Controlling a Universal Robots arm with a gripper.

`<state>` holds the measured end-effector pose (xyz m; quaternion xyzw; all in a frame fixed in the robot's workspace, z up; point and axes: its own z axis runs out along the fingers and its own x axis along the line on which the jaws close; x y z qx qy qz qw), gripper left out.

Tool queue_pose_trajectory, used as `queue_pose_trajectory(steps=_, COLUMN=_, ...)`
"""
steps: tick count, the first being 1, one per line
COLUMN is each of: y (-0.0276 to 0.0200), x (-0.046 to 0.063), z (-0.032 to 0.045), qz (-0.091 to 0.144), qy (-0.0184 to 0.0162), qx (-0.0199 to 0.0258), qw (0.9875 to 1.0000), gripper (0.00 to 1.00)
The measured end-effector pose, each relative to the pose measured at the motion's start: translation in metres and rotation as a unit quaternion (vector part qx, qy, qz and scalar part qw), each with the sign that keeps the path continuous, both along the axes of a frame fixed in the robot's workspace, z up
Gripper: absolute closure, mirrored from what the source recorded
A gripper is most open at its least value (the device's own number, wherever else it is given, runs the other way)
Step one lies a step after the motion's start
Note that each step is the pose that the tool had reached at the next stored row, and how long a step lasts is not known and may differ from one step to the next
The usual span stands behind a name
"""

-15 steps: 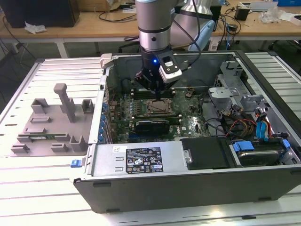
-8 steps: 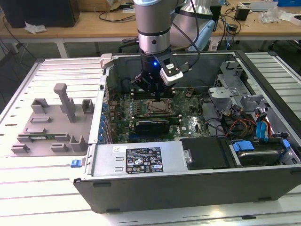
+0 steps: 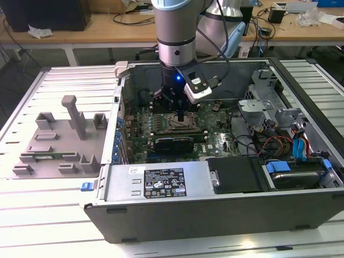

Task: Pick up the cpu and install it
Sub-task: 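Install the second cpu locking lever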

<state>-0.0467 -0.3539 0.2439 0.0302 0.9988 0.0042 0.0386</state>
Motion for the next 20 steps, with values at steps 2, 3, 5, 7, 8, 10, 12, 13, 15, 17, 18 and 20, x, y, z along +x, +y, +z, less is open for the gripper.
queue_pose_trajectory(steps=2, y=-0.0047, x=0.0, z=0.0, qz=0.001, qy=0.0002, qx=0.0, qw=1.0, gripper=0.89)
queue_pose_trajectory(steps=3, y=-0.0065, x=0.0, z=0.0, qz=0.002, qy=0.0002, qx=-0.0001, qw=1.0, gripper=0.89)
queue_pose_trajectory(steps=5, y=-0.009, x=0.0, z=-0.0004, qz=0.003, qy=0.0003, qx=0.0, qw=1.0, gripper=0.89)
queue_pose_trajectory(steps=7, y=-0.0109, x=-0.001, z=-0.0021, qz=0.01, qy=0.0002, qx=0.0008, qw=1.0, gripper=0.89)
queue_pose_trajectory(steps=8, y=-0.0109, x=-0.001, z=-0.0039, qz=0.023, qy=0.0003, qx=0.0025, qw=0.9997, gripper=0.89)
queue_pose_trajectory(steps=10, y=-0.0109, x=-0.002, z=-0.0055, qz=0.037, qy=0.0003, qx=0.0035, qw=0.9993, gripper=0.89)
queue_pose_trajectory(steps=12, y=-0.0109, x=-0.004, z=-0.0081, qz=0.052, qy=0.0003, qx=0.0041, qw=0.9986, gripper=0.89)
queue_pose_trajectory(steps=13, y=-0.0109, x=-0.005, z=-0.0089, qz=0.053, qy=0.0003, qx=0.0042, qw=0.9986, gripper=0.89)
queue_pose_trajectory(steps=15, y=-0.0109, x=-0.006, z=-0.0094, qz=0.047, qy=0.0003, qx=0.0042, qw=0.9989, gripper=0.89)
queue_pose_trajectory(steps=17, y=-0.0109, x=-0.006, z=-0.0101, qz=0.037, qy=0.0002, qx=0.0042, qw=0.9993, gripper=0.89)
queue_pose_trajectory(steps=18, y=-0.0109, x=-0.006, z=-0.0106, qz=0.029, qy=0.0002, qx=0.0042, qw=0.9996, gripper=0.89)
queue_pose_trajectory(steps=20, y=-0.0109, x=-0.006, z=-0.0112, qz=0.021, qy=0.0002, qx=0.0041, qw=0.9998, gripper=0.89)
